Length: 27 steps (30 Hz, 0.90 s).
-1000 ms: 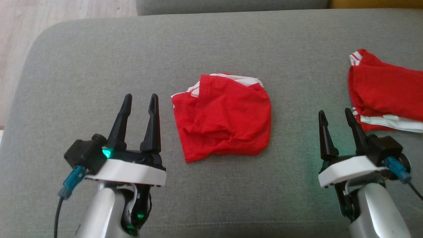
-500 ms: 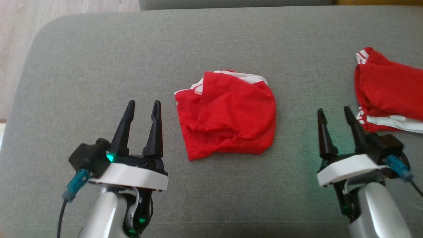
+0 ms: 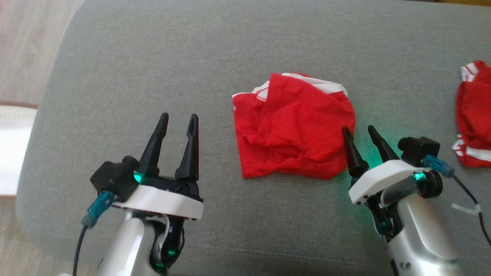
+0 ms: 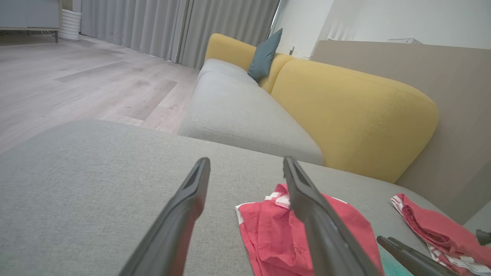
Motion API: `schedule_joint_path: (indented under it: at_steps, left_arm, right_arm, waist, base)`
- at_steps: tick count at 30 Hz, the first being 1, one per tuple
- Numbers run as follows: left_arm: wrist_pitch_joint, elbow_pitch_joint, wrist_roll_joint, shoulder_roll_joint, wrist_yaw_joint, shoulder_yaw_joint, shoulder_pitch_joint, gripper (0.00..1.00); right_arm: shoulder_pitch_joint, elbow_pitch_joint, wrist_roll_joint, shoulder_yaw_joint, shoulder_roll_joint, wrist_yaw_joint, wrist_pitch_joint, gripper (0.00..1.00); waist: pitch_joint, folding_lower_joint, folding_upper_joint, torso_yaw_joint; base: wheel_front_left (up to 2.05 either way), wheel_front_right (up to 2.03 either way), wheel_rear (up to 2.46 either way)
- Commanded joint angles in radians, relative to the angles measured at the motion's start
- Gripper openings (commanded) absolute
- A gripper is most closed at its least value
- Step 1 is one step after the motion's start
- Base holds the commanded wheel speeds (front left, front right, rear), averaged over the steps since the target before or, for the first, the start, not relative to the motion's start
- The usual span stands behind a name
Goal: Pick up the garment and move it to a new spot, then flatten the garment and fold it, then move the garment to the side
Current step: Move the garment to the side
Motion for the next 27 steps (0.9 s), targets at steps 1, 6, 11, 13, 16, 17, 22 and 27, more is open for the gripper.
schedule_joint_path:
  at_steps: [1, 6, 11, 13, 16, 17, 22, 27]
  left_arm:
    - [-0.005, -0.033, -0.004, 0.008, 0.001, 0.023, -0.043, 1.00]
    - [-0.005, -0.032, -0.009, 0.008, 0.000, 0.019, -0.049, 1.00]
    - [-0.005, -0.031, -0.012, 0.008, -0.001, 0.019, -0.056, 1.00]
    - [-0.005, -0.031, -0.013, 0.008, 0.000, 0.019, -0.059, 1.00]
    - [-0.005, -0.035, -0.013, 0.008, 0.006, 0.023, -0.059, 1.00]
    - [-0.005, -0.037, -0.012, 0.008, 0.007, 0.025, -0.059, 1.00]
    - [-0.005, -0.038, 0.009, 0.008, -0.003, 0.042, -0.061, 1.00]
    - [-0.005, -0.045, 0.019, 0.008, -0.009, 0.051, -0.062, 1.00]
  right_arm:
    - [-0.044, 0.000, 0.027, 0.027, 0.001, 0.007, 0.009, 1.00]
    - [-0.112, 0.099, 0.074, 0.024, 0.001, 0.007, 0.037, 1.00]
    - [-0.164, 0.163, 0.095, 0.049, 0.001, 0.007, 0.049, 1.00]
    - [-0.186, 0.190, 0.097, 0.067, 0.001, 0.007, 0.049, 1.00]
    - [-0.216, 0.225, 0.052, 0.103, 0.001, 0.007, 0.041, 0.02]
    - [-0.225, 0.235, 0.017, 0.114, 0.001, 0.007, 0.032, 0.00]
    - [-0.265, 0.242, -0.180, 0.105, -0.006, 0.007, -0.053, 0.00]
    - [-0.264, 0.177, -0.325, 0.117, -0.071, 0.007, -0.090, 0.00]
  waist:
    - [0.019, 0.0000, 0.0000, 0.028]
    - [0.041, 0.0000, 0.0000, 0.061]
    - [0.053, 0.0000, 0.0000, 0.074]
    - [0.056, 0.0000, 0.0000, 0.076]
    - [0.059, 0.0000, 0.0000, 0.069]
    - [0.060, 0.0000, 0.0000, 0.062]
    - [0.059, 0.0000, 0.0000, -0.001]
    - [0.050, 0.0000, 0.0000, -0.078]
  base:
    - [0.00, 0.00, 0.00]
    - [0.00, 0.00, 0.00]
    - [0.00, 0.00, 0.00]
    - [0.00, 0.00, 0.00]
    - [0.00, 0.00, 0.00]
    - [0.00, 0.00, 0.00]
    - [0.00, 0.00, 0.00]
    - [0.00, 0.00, 0.00]
